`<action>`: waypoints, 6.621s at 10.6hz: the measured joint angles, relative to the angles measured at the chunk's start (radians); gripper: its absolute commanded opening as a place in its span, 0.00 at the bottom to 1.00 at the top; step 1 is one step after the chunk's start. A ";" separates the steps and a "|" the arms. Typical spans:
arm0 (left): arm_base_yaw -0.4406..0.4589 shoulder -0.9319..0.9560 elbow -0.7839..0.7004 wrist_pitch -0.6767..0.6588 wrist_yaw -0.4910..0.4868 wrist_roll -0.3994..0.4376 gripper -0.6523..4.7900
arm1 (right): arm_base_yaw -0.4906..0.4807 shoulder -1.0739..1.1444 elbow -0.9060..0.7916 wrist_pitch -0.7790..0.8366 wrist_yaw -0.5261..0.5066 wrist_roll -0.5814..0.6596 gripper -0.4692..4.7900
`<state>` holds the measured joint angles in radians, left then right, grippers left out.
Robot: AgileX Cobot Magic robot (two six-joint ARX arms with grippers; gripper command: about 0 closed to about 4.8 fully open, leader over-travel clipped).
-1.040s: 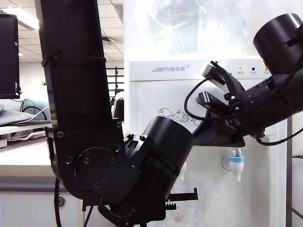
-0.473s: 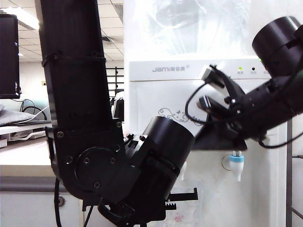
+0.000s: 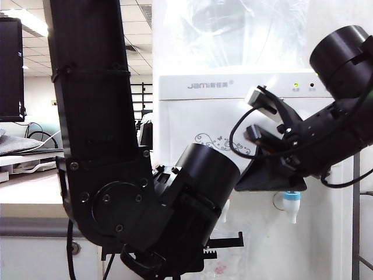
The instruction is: Pick up the plastic mug from the left desk, go to the hot water outlet of the water dispenser, press the vertical switch to get some water, then put the mug back on the desk.
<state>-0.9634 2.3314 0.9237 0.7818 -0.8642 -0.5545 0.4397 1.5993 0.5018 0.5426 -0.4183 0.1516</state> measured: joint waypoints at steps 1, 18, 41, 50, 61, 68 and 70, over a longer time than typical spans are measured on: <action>0.000 0.000 0.000 0.000 0.000 0.000 0.13 | 0.000 -0.027 -0.001 -0.017 -0.016 0.000 0.08; 0.000 0.000 0.000 0.000 0.000 0.000 0.13 | 0.001 0.023 0.014 0.087 0.051 -0.074 0.08; 0.000 0.000 0.000 -0.012 0.000 0.000 0.13 | 0.001 0.056 0.030 0.060 0.029 -0.067 0.08; 0.000 0.000 0.000 -0.013 0.000 0.000 0.13 | 0.001 0.055 0.030 0.050 0.030 -0.055 0.08; 0.000 0.000 0.000 -0.024 0.000 0.000 0.13 | 0.001 0.055 0.031 0.037 0.034 -0.045 0.08; 0.000 0.000 0.000 -0.027 0.000 0.000 0.13 | 0.001 0.053 0.031 0.030 0.037 -0.043 0.08; 0.000 0.000 0.000 -0.027 0.000 0.000 0.13 | 0.001 0.053 0.031 0.027 0.039 -0.043 0.08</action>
<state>-0.9634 2.3314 0.9241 0.7544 -0.8642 -0.5545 0.4408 1.6524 0.5323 0.5697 -0.3798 0.1081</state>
